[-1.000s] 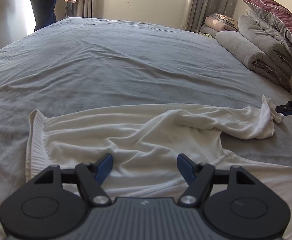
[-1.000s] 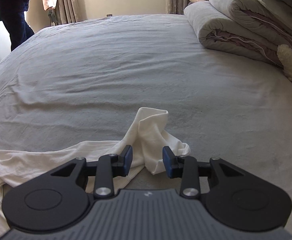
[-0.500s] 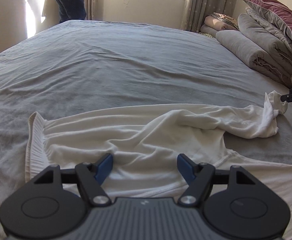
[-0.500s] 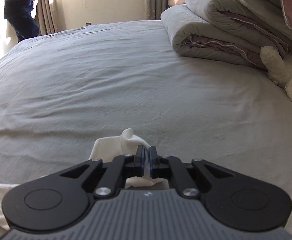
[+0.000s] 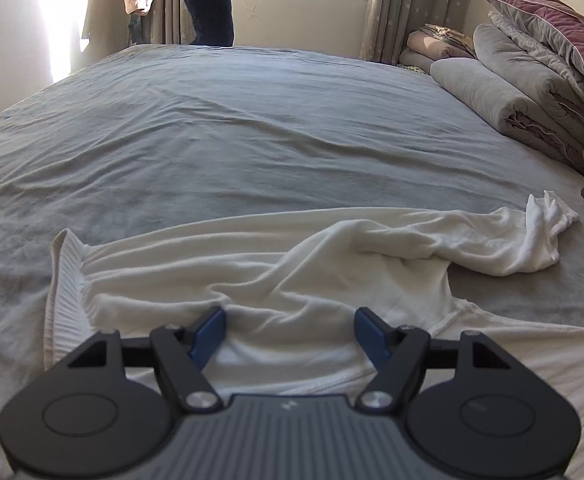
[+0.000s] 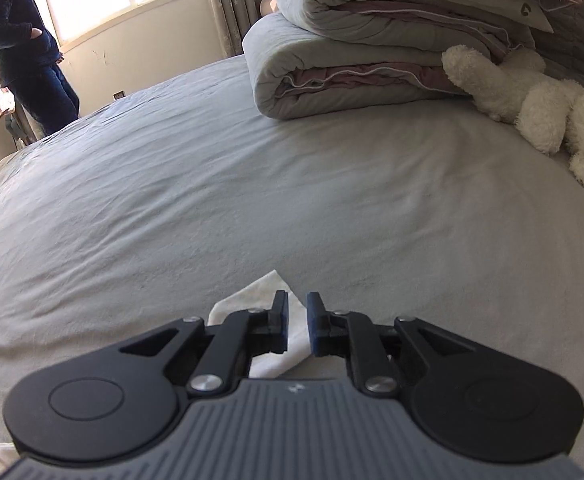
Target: Fold clothes
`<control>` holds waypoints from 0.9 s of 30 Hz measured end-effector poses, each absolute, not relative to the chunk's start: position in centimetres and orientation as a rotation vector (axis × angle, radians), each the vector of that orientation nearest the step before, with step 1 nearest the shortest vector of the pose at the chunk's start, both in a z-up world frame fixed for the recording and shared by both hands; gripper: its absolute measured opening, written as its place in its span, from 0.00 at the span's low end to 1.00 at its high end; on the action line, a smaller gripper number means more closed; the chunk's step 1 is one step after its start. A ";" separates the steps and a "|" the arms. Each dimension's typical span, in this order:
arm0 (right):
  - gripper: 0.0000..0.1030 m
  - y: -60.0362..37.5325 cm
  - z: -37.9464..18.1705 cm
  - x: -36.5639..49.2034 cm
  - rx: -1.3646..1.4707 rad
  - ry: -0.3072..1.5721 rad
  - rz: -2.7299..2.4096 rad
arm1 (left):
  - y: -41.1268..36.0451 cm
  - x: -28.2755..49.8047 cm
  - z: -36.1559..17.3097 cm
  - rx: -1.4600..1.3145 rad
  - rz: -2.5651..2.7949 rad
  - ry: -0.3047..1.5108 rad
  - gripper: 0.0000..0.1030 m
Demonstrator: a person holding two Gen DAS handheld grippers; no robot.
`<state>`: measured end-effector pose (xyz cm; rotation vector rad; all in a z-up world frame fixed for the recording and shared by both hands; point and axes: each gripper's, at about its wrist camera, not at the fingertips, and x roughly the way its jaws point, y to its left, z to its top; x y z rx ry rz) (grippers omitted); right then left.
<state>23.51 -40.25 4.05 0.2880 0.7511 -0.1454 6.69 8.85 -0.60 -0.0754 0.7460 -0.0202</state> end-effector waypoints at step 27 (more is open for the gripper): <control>0.04 -40.9 5.5 21.7 0.278 0.577 -0.156 | 7.9 6.7 -1.0 -0.013 -0.013 0.731 0.70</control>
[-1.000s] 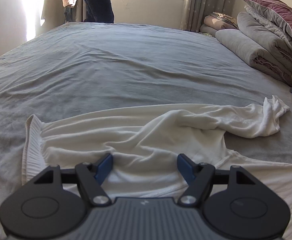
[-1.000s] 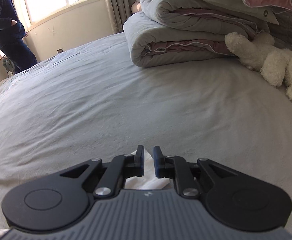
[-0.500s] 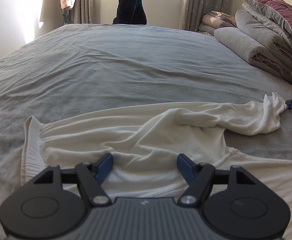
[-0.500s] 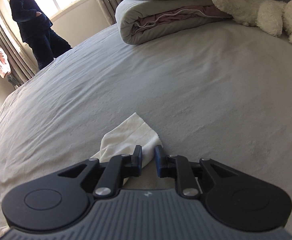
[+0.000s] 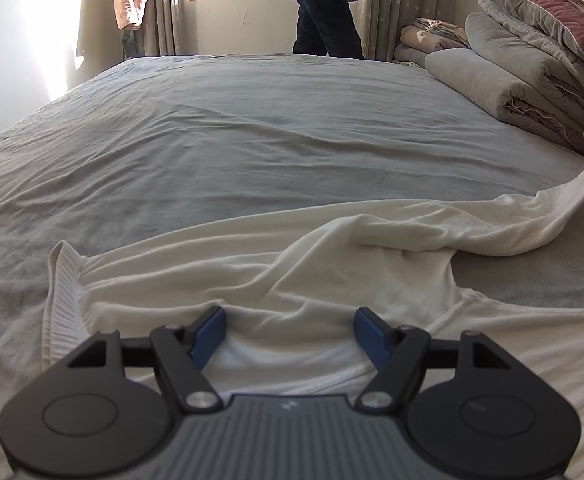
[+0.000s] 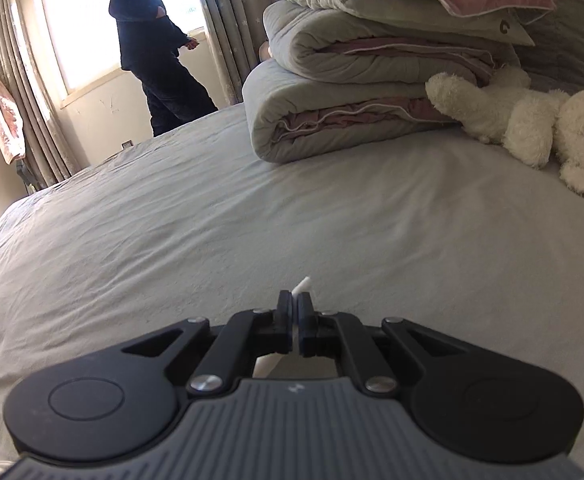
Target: Fold clothes
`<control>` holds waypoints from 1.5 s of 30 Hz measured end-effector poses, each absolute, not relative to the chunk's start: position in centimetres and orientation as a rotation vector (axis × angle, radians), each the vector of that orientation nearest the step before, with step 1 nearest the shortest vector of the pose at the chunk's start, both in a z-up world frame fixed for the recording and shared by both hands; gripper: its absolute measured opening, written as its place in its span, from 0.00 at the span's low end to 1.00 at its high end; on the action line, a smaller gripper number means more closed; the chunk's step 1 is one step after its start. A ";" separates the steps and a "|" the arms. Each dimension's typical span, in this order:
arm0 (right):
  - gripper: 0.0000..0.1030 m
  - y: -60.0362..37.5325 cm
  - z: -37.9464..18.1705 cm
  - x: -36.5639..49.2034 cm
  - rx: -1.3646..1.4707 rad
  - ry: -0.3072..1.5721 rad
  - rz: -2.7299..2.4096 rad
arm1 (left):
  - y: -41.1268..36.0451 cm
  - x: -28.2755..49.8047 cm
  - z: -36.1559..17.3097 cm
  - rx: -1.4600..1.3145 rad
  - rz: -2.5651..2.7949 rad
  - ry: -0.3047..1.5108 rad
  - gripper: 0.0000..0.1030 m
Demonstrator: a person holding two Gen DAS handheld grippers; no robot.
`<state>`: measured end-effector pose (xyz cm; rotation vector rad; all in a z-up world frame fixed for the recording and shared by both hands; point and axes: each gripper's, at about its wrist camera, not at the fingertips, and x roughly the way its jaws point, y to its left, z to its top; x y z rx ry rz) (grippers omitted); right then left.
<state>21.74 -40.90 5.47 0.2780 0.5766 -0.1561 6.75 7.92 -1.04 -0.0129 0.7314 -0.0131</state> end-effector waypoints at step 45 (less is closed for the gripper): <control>0.41 -4.7 0.8 20.5 -0.252 0.814 0.840 | 18.9 7.9 -0.1 -0.074 0.474 0.639 0.42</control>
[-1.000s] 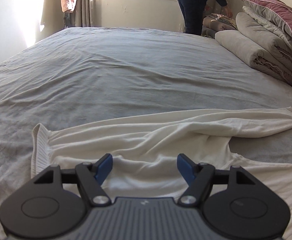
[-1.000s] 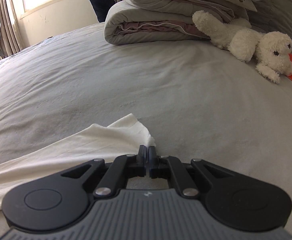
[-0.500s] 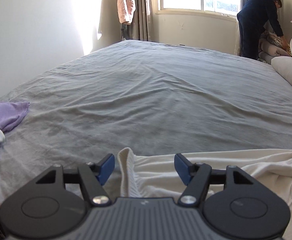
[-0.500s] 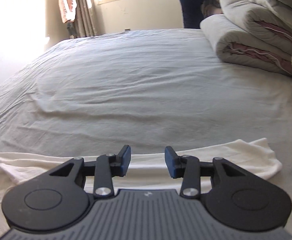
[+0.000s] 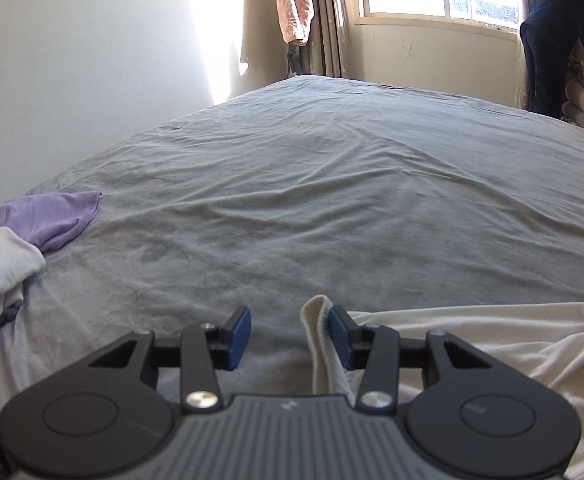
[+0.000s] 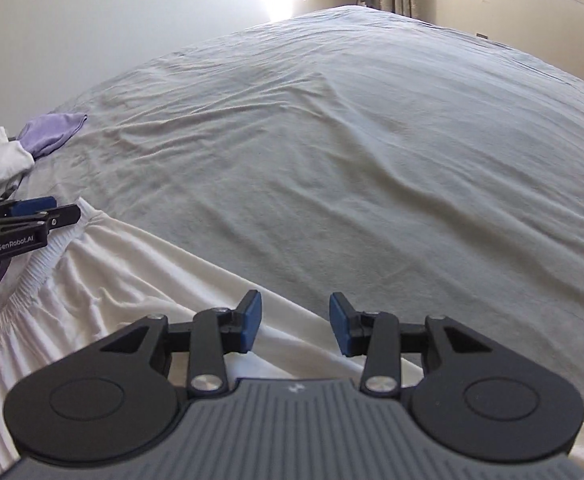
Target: Fold clothes
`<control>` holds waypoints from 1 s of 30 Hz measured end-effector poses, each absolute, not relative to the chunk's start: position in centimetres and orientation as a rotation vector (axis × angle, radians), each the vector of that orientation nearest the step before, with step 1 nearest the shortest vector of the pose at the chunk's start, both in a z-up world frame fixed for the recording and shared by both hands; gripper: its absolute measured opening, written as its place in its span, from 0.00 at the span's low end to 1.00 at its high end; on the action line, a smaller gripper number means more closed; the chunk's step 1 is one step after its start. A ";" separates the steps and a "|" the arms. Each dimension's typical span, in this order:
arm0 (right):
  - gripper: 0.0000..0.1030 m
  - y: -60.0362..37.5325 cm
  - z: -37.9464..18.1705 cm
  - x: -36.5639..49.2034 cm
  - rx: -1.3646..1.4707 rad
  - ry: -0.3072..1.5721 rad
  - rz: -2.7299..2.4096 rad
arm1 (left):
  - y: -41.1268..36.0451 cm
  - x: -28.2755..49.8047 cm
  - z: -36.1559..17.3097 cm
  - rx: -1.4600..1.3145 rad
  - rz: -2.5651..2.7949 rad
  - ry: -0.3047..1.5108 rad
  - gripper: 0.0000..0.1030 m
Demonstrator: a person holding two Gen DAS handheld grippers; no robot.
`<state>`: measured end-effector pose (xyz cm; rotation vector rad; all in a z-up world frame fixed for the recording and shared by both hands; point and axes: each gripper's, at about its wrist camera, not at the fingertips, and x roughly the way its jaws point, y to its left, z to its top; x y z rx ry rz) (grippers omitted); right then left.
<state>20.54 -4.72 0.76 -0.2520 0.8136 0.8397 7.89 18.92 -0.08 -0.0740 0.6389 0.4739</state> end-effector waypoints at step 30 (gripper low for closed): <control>0.02 3.1 -1.0 22.9 -0.491 0.628 0.687 | 19.8 8.4 -1.2 -0.088 0.438 0.634 0.09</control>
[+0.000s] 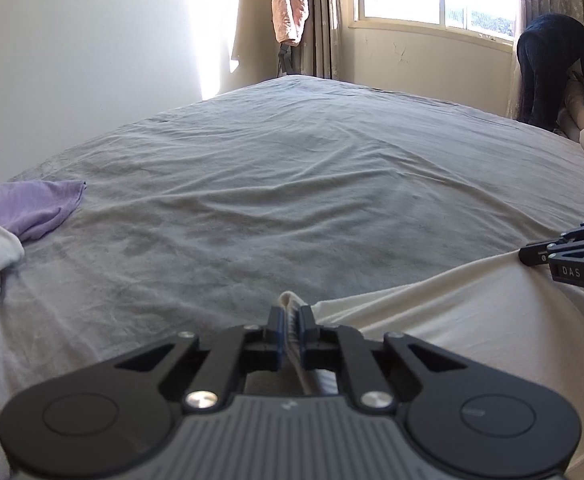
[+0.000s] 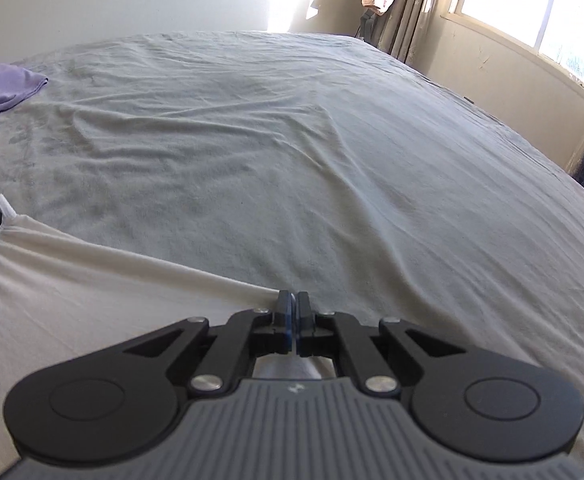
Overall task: Fold clothes
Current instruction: 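Pull the hem flat with both grippers, then open them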
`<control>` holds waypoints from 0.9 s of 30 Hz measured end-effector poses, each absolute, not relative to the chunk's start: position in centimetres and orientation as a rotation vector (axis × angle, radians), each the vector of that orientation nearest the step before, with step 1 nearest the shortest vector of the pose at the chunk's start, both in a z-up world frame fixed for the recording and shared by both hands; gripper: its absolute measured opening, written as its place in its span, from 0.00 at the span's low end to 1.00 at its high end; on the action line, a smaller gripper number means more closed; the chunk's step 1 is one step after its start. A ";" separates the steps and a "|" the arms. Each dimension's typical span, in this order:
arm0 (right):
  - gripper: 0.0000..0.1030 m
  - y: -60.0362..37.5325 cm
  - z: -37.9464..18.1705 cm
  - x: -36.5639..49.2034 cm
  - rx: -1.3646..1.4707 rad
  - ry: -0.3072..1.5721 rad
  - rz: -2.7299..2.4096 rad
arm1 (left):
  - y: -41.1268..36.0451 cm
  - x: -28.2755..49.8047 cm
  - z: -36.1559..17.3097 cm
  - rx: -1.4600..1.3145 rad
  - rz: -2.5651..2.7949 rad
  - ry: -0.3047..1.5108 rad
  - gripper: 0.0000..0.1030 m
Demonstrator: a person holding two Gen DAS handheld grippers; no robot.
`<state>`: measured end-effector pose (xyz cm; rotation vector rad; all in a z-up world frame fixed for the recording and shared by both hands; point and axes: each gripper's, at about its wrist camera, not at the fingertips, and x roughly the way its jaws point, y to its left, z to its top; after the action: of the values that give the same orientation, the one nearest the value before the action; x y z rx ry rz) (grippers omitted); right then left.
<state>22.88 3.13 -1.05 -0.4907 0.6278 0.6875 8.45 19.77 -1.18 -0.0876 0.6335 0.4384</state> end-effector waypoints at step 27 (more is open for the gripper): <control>0.42 -33.4 3.8 21.7 -0.183 0.712 0.220 | 8.4 10.7 2.5 -0.077 0.019 0.701 0.72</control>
<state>21.71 -33.43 3.75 -0.1826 0.7125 0.2200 10.69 8.41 2.51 -0.0766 0.7005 0.0193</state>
